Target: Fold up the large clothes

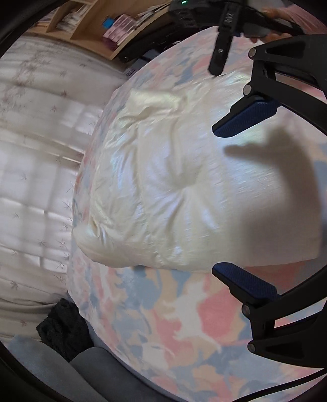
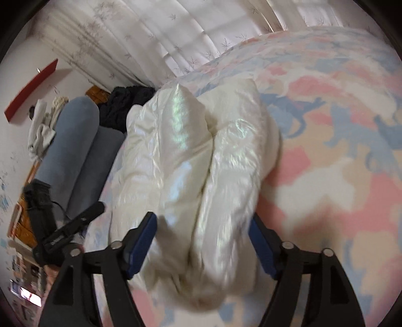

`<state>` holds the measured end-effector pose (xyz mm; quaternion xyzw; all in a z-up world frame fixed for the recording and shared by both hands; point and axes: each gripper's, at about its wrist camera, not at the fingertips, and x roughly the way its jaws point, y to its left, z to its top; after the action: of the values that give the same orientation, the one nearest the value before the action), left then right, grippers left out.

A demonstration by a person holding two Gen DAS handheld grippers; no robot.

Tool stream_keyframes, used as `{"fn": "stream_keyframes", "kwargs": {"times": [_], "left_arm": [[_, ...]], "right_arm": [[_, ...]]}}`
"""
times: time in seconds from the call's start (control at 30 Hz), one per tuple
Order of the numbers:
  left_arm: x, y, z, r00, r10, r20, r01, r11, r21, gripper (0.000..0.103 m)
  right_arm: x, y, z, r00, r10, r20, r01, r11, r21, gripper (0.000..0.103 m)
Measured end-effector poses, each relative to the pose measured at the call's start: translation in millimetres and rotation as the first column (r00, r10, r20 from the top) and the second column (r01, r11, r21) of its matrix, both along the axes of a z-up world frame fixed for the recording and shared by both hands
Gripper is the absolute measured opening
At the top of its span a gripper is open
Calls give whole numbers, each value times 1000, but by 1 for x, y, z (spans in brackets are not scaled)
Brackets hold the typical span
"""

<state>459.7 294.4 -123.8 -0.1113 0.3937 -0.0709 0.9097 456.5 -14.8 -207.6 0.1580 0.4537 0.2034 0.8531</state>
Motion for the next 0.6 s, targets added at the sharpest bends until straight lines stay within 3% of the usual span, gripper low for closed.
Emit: {"fn": "stream_keyframes", "kwargs": {"times": [0.27, 0.43, 0.6], "left_arm": [[-45, 2, -38, 998, 43, -45, -48, 991, -126, 99], [-49, -14, -64, 996, 68, -56, -69, 997, -30, 99], [-41, -15, -66, 995, 98, -5, -98, 995, 22, 99]], "right_arm": [[1, -14, -44, 988, -66, -141, 81, 991, 106, 78], [7, -16, -82, 976, -81, -202, 137, 950, 281, 77], [7, -8, -94, 981, -77, -176, 136, 926, 353, 68]]}}
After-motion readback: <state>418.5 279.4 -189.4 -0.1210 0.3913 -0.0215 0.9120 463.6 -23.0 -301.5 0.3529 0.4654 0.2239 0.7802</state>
